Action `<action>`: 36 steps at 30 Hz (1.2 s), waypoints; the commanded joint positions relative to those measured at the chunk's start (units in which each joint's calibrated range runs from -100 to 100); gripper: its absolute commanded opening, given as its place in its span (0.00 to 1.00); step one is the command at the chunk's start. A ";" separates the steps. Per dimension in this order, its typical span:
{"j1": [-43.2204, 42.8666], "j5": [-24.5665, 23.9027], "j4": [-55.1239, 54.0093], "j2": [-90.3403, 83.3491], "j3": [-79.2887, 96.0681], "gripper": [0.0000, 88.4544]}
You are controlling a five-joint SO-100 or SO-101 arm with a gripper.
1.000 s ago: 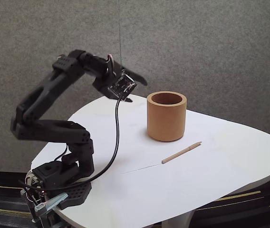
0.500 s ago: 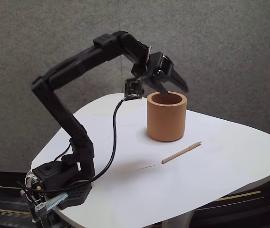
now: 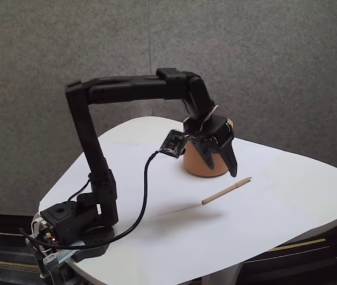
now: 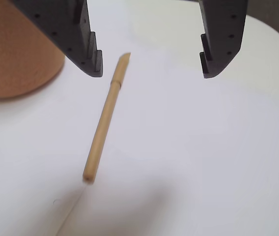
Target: Grab the pen and put it in the pen holder.
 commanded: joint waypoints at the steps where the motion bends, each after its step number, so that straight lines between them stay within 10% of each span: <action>1: -0.99 -1.76 -0.59 3.60 -1.62 0.31; 36: -6.26 -6.19 -0.59 31.58 -18.86 0.31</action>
